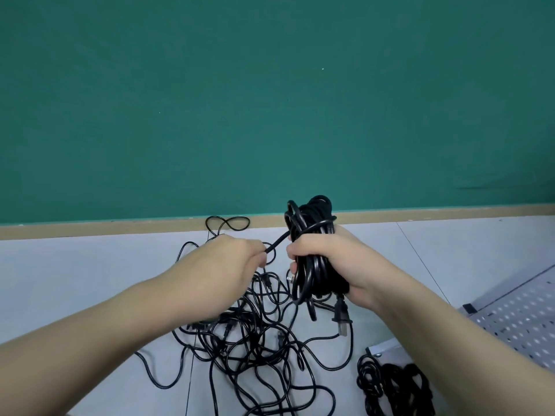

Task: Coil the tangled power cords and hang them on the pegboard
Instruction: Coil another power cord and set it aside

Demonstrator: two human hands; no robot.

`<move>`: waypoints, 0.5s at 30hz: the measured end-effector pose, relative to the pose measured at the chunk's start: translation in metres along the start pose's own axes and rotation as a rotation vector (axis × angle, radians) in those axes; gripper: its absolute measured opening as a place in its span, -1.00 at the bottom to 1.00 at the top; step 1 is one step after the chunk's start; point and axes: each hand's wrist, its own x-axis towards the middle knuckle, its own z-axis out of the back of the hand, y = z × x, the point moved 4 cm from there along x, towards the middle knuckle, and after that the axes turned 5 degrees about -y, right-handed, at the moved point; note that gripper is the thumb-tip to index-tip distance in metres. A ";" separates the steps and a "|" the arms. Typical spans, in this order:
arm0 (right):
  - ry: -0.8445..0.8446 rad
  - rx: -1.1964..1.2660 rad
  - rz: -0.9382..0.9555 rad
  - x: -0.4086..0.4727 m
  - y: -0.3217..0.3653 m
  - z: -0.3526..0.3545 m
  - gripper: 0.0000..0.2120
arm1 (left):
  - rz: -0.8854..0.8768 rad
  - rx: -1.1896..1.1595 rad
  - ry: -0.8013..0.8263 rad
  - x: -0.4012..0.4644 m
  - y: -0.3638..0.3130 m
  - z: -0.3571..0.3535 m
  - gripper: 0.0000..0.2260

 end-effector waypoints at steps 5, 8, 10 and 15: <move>-0.050 -0.140 0.033 0.006 -0.006 -0.001 -0.80 | -0.092 0.244 0.131 -0.016 -0.022 0.004 -0.69; -0.095 -0.213 0.062 0.010 -0.007 -0.001 -0.79 | -0.205 0.382 0.184 -0.023 -0.032 0.005 -0.74; -0.105 -0.282 0.096 0.011 -0.006 -0.002 -0.78 | -0.270 0.422 0.182 -0.026 -0.034 0.011 -0.72; -0.015 -0.543 0.184 0.013 -0.019 -0.021 -0.58 | -0.429 0.328 0.075 -0.034 -0.030 0.037 -0.68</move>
